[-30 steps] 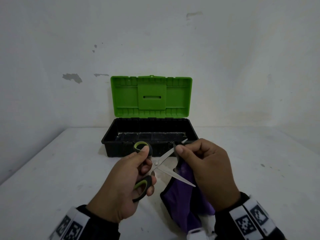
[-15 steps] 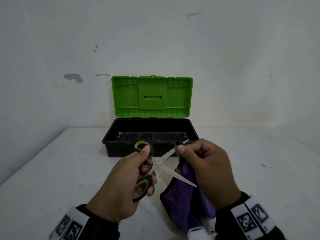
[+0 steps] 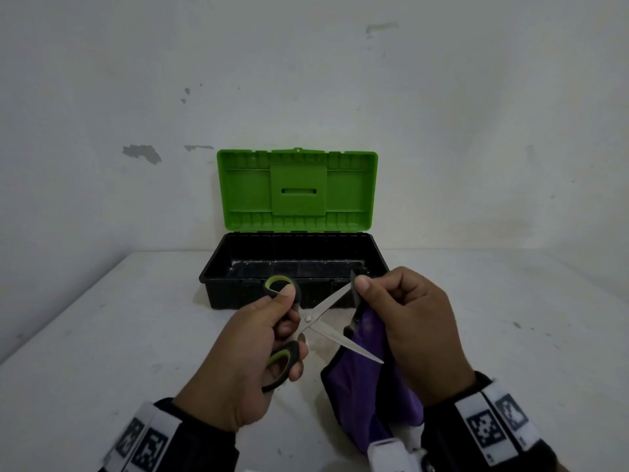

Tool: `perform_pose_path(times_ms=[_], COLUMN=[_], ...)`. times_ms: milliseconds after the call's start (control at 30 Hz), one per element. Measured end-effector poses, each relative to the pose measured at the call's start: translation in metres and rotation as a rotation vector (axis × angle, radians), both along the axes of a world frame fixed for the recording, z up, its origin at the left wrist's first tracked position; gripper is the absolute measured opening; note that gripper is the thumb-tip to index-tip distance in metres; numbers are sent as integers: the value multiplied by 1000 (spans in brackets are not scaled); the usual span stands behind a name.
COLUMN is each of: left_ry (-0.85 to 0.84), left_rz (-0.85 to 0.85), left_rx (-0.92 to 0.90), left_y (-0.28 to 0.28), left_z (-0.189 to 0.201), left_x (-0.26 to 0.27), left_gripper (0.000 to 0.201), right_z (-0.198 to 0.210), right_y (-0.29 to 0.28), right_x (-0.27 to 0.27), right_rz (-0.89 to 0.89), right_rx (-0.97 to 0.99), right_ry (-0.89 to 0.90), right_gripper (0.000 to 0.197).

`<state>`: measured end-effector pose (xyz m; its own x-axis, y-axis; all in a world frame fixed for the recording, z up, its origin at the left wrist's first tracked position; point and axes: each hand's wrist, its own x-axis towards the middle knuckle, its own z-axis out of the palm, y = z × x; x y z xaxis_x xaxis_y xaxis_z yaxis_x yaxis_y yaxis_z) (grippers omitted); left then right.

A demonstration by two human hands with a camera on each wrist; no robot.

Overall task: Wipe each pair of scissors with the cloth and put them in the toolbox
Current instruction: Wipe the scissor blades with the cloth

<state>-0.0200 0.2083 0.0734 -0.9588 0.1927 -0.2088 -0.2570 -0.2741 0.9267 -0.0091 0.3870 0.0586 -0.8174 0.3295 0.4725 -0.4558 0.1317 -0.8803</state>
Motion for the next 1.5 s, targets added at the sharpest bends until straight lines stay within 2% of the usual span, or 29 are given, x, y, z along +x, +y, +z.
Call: perform_pose_path(times_ms=[100, 300, 467, 700, 800, 1033, 1100, 1167, 1333, 1500], left_ry=[2, -11, 3, 36, 73, 141, 202, 303, 674, 1040], left_rz=[1, 12, 17, 29, 64, 99, 108, 122, 123, 130], left_rx=[1, 31, 12, -4, -34, -177, -291, -400, -746, -1001], left_y=[0, 2, 3, 4, 1, -4, -7, -10, -10, -4], left_z=[0, -2, -1, 1, 1, -9, -12, -14, -24, -33], left_x=[0, 0, 1, 5, 2, -18, -21, -23, -32, -34], left_gripper=[32, 32, 33, 32, 30, 27, 19, 14, 12, 19], right_z=[2, 3, 3, 4, 2, 3, 3, 4, 8, 11], right_y=[-4, 7, -5, 27, 41, 47, 49, 50, 27, -5], right_x=[5, -2, 6, -13, -13, 0, 0, -1, -3, -10], right_rz=[53, -37, 45, -97, -34, -28, -85, -68, 202, 322], right_rx=[60, -29, 18, -96, -188, 108, 214, 225, -65, -233], right_ry=[-19, -17, -26, -88, -149, -226, -274, -357, -555, -643], right_gripper=[22, 23, 21, 25, 25, 27, 27, 31, 47, 55])
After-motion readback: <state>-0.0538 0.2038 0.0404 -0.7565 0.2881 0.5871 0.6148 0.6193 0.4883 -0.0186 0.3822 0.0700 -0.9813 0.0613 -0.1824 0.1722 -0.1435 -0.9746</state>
